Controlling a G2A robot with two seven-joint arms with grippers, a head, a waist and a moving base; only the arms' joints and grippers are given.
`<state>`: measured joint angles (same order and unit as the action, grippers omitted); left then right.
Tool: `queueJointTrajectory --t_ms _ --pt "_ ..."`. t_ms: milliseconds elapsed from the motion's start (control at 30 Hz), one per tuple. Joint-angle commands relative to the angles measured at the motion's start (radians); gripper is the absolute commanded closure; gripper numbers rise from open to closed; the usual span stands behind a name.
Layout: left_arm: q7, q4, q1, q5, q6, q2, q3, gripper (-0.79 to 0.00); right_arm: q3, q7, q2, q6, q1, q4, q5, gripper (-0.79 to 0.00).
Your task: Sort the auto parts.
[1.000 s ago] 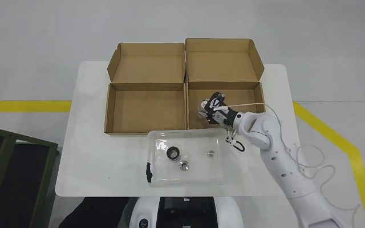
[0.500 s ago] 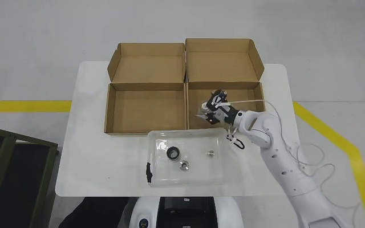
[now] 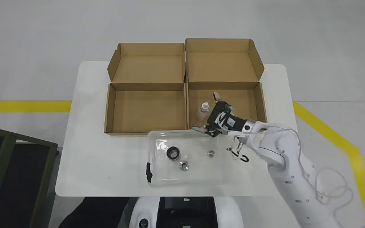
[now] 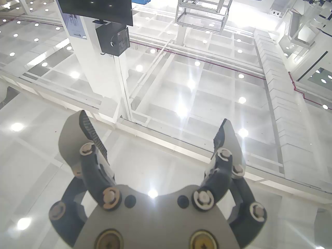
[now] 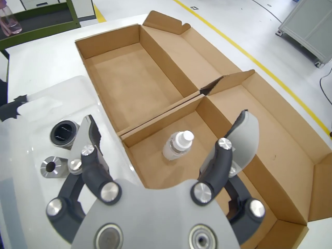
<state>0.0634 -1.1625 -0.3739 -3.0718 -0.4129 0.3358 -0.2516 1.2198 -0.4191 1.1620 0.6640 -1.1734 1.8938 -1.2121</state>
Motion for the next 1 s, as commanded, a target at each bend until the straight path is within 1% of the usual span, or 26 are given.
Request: queueJointTrajectory --t_ms 0,167,367,500,700,733,800,967 --pt "0.000 0.000 0.000 0.000 0.000 0.000 0.000 -0.785 -0.001 -0.031 -0.007 0.060 -0.031 0.043 0.005 -0.785" --pt "0.000 0.000 0.000 0.000 0.000 0.000 0.000 -0.785 0.020 -0.138 -0.024 0.122 -0.100 0.121 -0.011 -0.785" --pt "0.000 0.000 0.000 0.000 0.000 0.000 0.000 -0.785 0.047 -0.227 -0.045 0.198 -0.192 0.186 -0.033 -0.785" --pt "0.000 0.000 0.000 0.000 0.000 0.000 0.000 -0.785 0.057 -0.282 -0.057 0.242 -0.236 0.211 -0.039 -0.785" --pt "0.000 0.000 0.000 0.000 0.000 0.000 0.000 -0.785 0.057 -0.360 -0.070 0.260 -0.249 0.213 -0.058 -0.785" --pt "0.000 0.000 0.000 0.000 0.000 0.000 0.000 -0.785 0.054 -0.355 -0.070 0.257 -0.249 0.209 -0.047 -0.785" --pt "0.000 0.000 0.000 0.000 0.000 0.000 0.000 -0.785 0.048 -0.377 -0.073 0.255 -0.242 0.208 -0.072 -0.785" --pt "0.000 0.000 0.000 0.000 0.000 0.000 0.000 -0.785 0.029 -0.383 -0.076 0.238 -0.225 0.188 -0.099 -0.785"
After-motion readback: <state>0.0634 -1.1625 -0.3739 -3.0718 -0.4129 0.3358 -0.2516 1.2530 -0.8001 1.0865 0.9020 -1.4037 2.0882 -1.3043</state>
